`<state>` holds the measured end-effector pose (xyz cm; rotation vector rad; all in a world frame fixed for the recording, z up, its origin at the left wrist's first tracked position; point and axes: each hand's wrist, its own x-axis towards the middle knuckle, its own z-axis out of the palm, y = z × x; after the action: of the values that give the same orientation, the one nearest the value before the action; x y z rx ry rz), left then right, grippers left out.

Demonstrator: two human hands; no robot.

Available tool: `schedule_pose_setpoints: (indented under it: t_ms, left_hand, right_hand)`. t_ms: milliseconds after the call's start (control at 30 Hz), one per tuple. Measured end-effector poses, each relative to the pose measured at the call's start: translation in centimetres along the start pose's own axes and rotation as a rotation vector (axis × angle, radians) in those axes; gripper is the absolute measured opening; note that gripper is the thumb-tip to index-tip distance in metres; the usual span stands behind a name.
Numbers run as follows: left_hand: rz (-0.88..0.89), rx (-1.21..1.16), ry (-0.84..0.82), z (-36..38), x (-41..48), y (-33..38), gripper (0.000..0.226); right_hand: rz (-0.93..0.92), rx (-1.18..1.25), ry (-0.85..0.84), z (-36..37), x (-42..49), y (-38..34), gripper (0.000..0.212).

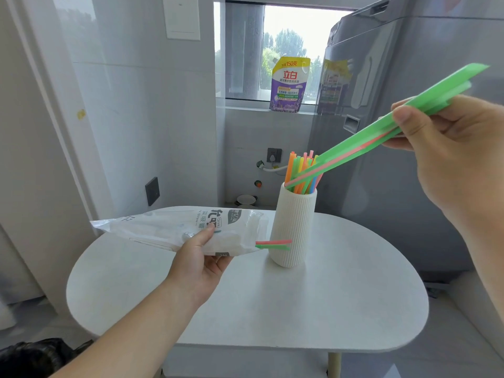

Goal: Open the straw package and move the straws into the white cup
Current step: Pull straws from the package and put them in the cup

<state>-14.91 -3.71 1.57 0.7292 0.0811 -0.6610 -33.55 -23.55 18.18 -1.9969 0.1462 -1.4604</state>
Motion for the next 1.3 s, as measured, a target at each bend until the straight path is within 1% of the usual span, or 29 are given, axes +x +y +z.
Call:
schedule_pose_setpoints:
  t_ms: [233,333,400,567,700,933,1133,1300]
  left_hand:
    - [0.002,0.019,-0.028,0.1,-0.2,-0.1,0.017]
    - [0.000,0.025,-0.039,0.2,-0.3,-0.1,0.016]
    - [0.000,0.025,-0.044,0.3,-0.3,-0.2,0.015]
    - [0.006,0.034,-0.042,0.2,-0.2,-0.1,0.015]
    - [0.006,0.037,-0.041,0.2,-0.2,0.0,0.016]
    - [0.007,0.042,-0.045,0.1,-0.1,-0.3,0.022]
    - [0.003,0.043,-0.042,0.1,0.0,-0.3,0.027]
    - [0.003,0.044,-0.043,-0.1,0.1,-0.4,0.027]
  right_hand:
    - [-0.013,-0.010,-0.044,-0.3,0.2,-0.3,0.008]
    - [-0.026,-0.024,-0.080,0.3,0.0,-0.4,0.010]
    - [-0.035,-0.038,-0.099,0.7,0.0,-0.5,0.009]
    - [-0.072,-0.029,-0.097,0.4,0.6,-0.7,0.011]
    - [-0.071,-0.023,-0.107,0.0,0.6,-0.4,0.011]
    - [-0.053,-0.054,-0.182,0.5,0.9,-0.1,0.007]
    - [0.015,-0.090,-0.271,2.4,2.6,-0.1,0.016]
    - [0.159,-0.179,-0.307,4.6,4.3,1.3,0.007]
